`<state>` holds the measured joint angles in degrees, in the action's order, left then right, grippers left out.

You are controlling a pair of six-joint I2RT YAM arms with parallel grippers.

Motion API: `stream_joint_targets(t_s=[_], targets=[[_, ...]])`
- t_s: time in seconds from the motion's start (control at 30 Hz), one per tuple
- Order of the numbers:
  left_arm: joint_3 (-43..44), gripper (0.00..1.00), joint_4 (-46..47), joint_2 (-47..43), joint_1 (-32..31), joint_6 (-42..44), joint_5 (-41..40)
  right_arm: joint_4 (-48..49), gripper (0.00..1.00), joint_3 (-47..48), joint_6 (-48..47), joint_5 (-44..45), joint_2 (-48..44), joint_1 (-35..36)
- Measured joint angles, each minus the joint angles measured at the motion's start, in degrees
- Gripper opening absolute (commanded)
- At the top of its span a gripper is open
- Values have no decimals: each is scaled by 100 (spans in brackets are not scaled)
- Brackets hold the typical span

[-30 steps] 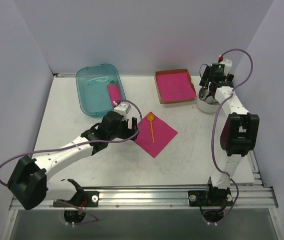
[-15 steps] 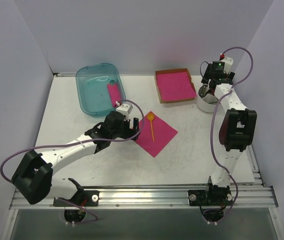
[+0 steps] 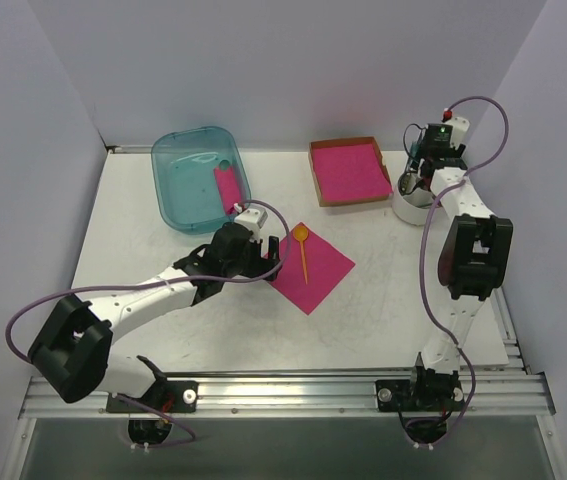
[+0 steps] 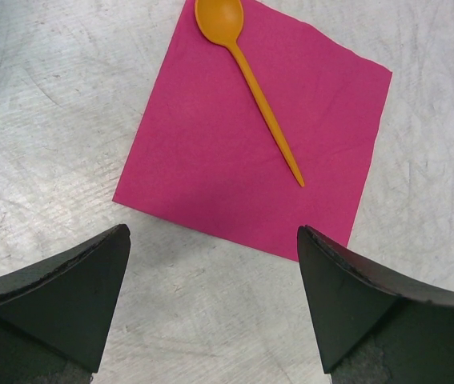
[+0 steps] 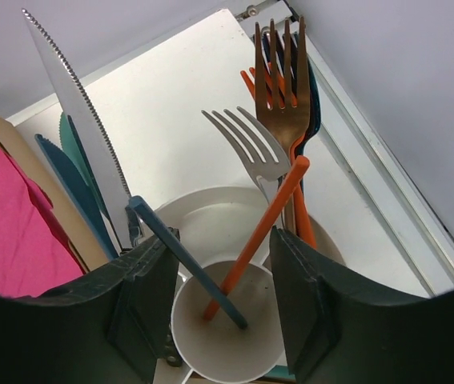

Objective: Place the utensils on the paper napkin and roll it up
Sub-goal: Pick up the utensils from the container.

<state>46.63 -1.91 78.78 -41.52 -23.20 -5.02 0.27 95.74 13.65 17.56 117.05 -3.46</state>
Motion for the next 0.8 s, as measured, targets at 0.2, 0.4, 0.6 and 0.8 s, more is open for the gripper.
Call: stream_joint_targets(t_s=[0.2,0.4,0.6,0.8], targets=[[0,94,2,68,0,11,52,61,39,0,44,-114,7,0],[0,94,2,96,0,13,85,127,24,-4,105,-153,9,0],[0,94,2,98,0,15,103,129,13,-7,116,-155,9,0],[2,94,2,133,0,15,122,131,0,-4,101,-149,9,-4]])
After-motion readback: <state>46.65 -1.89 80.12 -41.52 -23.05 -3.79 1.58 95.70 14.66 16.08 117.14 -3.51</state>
